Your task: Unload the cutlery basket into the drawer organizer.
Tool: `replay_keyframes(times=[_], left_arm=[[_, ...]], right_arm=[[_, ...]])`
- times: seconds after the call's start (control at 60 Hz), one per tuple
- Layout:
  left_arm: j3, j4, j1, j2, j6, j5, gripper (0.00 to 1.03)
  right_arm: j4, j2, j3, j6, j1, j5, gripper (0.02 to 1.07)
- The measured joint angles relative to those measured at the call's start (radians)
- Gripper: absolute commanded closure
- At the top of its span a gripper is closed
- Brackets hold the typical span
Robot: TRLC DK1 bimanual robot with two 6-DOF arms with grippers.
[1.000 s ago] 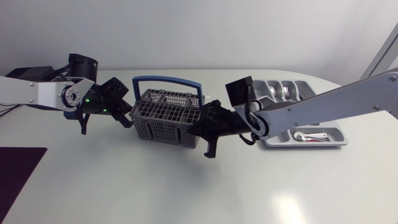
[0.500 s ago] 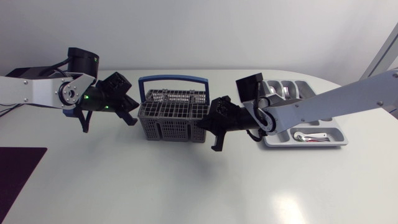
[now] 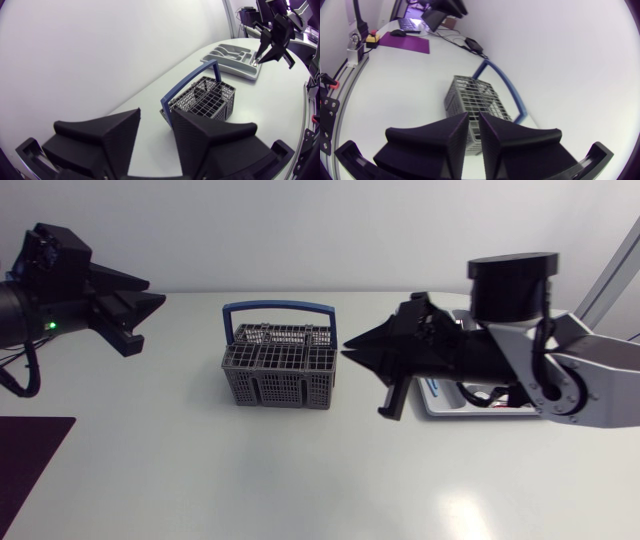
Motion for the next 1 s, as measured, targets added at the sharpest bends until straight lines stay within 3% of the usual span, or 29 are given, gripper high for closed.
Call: replay_keyframes(times=[0.25,0.367,0.533,0.75,1.0], left_arm=[[-0.150,0.046,0.040,-0.106,-0.093,0.000,0.03],[-0.217,0.078,0.050,-0.194,-0.135,0.000,0.03],[-0.307,0.098,0.050,-0.356,-0.164,0.000,0.03],[-0.415,0.143,0.081,-0.455,-0.185,-0.002,0.03],[-0.507,0.190,0.095,-0.528,-0.232,-0.063,0.04]], right_arm=[[0.077,-0.134,-0.106,0.110,-0.264,0.125,0.47],[0.156,-0.203,-0.198,0.175,-0.335,0.205,0.44],[0.184,-0.350,-0.318,0.241,-0.415,0.229,0.43],[0.184,-0.579,-0.412,0.279,-0.440,0.327,0.43],[0.153,-0.774,-0.507,0.302,-0.459,0.395,0.38]])
